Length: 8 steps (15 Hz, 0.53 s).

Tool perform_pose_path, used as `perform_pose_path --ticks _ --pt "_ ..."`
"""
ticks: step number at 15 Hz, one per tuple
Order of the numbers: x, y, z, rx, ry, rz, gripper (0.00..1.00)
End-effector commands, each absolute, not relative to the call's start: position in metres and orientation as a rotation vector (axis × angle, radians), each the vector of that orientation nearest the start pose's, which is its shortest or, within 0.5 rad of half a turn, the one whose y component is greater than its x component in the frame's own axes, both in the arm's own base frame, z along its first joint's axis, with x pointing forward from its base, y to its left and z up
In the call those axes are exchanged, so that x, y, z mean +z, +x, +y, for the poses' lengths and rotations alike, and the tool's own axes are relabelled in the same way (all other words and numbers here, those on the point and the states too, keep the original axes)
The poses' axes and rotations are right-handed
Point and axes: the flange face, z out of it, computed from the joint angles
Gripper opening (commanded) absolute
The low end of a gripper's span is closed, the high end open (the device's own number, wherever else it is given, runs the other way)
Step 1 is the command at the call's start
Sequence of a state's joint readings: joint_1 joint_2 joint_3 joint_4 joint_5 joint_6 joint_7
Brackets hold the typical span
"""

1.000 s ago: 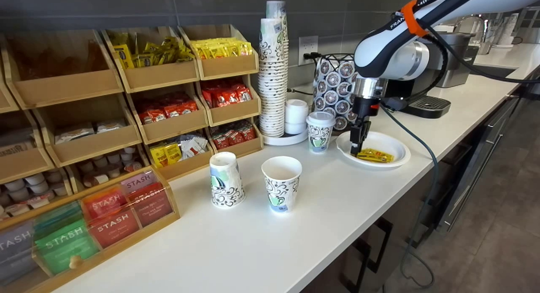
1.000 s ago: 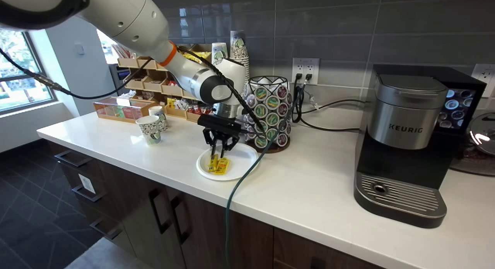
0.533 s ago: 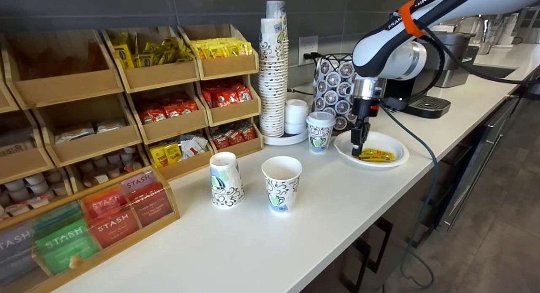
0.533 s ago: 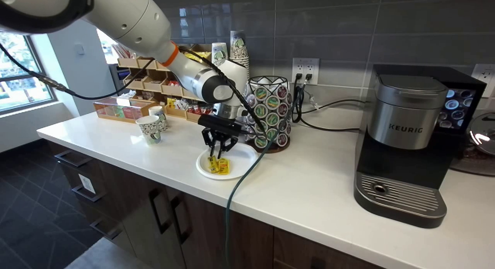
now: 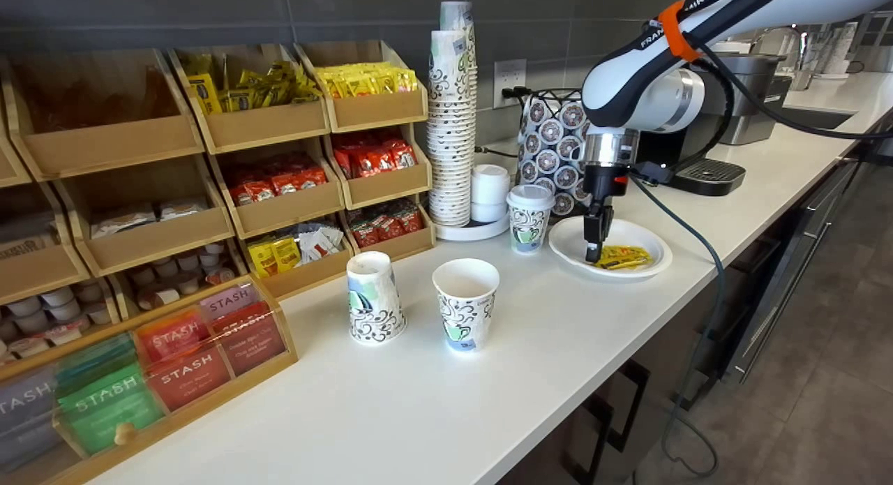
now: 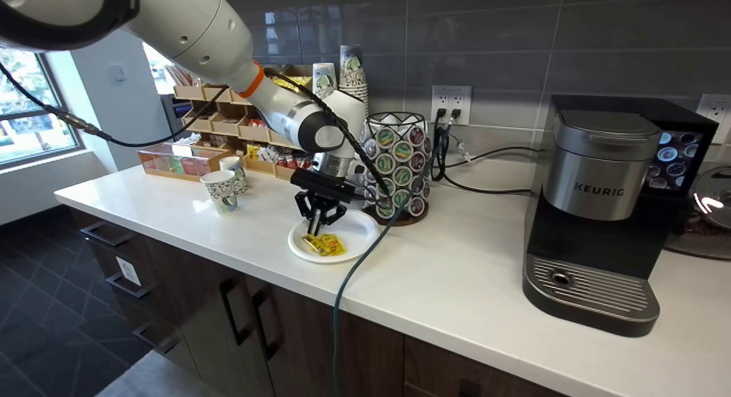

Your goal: Remove the yellow sachet from the white plate and put it in the paper cup on the left

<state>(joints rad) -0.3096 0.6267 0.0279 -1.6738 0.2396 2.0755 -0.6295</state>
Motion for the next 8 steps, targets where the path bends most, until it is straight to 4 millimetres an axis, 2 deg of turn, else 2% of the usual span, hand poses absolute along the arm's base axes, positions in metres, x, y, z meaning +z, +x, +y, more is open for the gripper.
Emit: perform_pose_path --ticks 1,4,8 --pt "0.2195 0.6369 -0.1732 0.17 -2.798 -0.315 0.07" --pt "0.2174 0.6375 -0.1721 0.173 -2.798 -0.32 0.0" --pt "0.2184 0.6386 -0.1708 0.163 -2.794 -0.316 0.0"
